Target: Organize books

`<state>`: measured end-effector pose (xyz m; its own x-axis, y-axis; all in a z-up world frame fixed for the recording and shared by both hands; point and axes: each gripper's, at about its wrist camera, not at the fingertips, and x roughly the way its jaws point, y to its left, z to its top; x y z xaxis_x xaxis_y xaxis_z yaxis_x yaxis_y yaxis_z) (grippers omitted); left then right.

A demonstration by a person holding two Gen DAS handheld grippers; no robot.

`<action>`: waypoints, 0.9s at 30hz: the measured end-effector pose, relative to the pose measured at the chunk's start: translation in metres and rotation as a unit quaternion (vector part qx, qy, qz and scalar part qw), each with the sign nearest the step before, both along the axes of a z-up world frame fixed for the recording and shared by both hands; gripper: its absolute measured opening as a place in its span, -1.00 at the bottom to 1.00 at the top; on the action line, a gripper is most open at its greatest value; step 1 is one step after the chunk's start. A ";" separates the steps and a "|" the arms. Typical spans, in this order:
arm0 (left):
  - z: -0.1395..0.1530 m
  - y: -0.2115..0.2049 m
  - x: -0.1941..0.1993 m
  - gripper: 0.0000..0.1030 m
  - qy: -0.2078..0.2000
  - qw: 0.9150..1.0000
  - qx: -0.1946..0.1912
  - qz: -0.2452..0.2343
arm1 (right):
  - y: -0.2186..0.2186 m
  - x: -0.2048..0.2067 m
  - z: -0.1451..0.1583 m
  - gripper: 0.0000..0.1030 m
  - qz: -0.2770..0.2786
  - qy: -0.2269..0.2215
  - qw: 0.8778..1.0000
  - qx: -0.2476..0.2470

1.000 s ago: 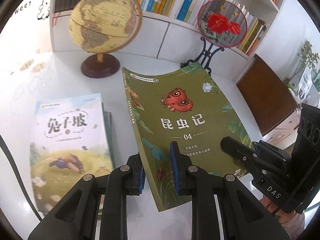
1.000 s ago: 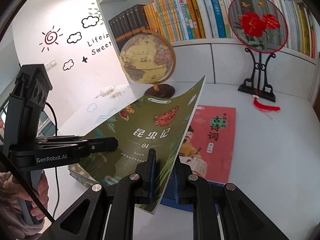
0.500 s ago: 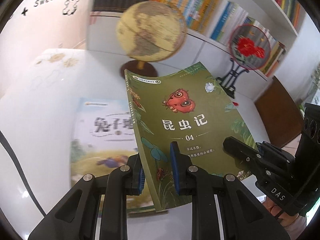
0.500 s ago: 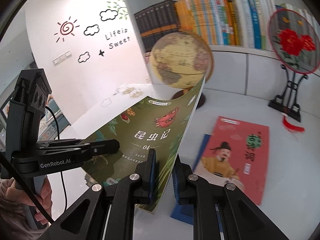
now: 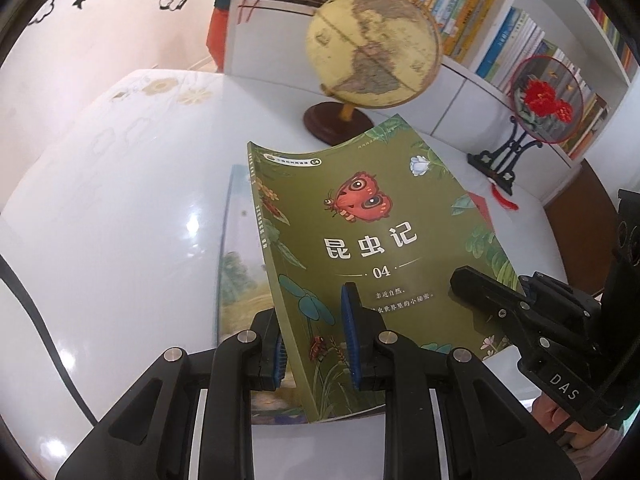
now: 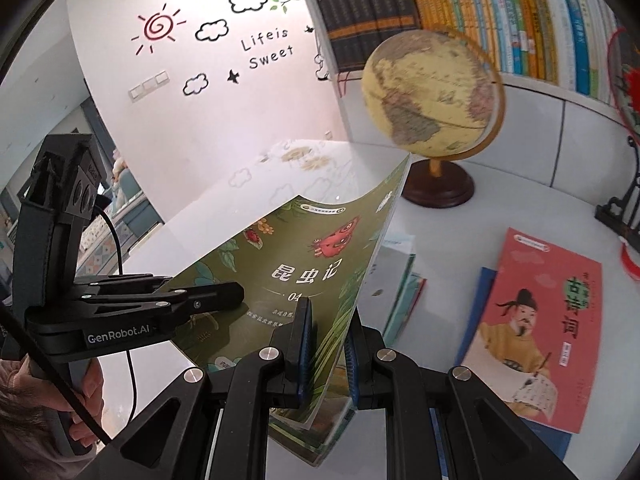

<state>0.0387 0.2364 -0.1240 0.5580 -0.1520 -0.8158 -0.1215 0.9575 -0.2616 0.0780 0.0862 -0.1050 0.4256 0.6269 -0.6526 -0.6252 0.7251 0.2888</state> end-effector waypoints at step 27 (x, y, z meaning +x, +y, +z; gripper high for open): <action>-0.047 0.000 0.009 -0.26 0.149 0.987 0.055 -0.018 | 0.025 0.015 -0.057 0.05 -0.027 0.126 0.991 -0.041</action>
<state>0.0480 0.2368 -0.1707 0.2874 -0.0679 -0.9554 -0.1424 0.9834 -0.1127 0.0929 0.1110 -0.1621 0.2742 0.5474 -0.7906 -0.5004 0.7833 0.3688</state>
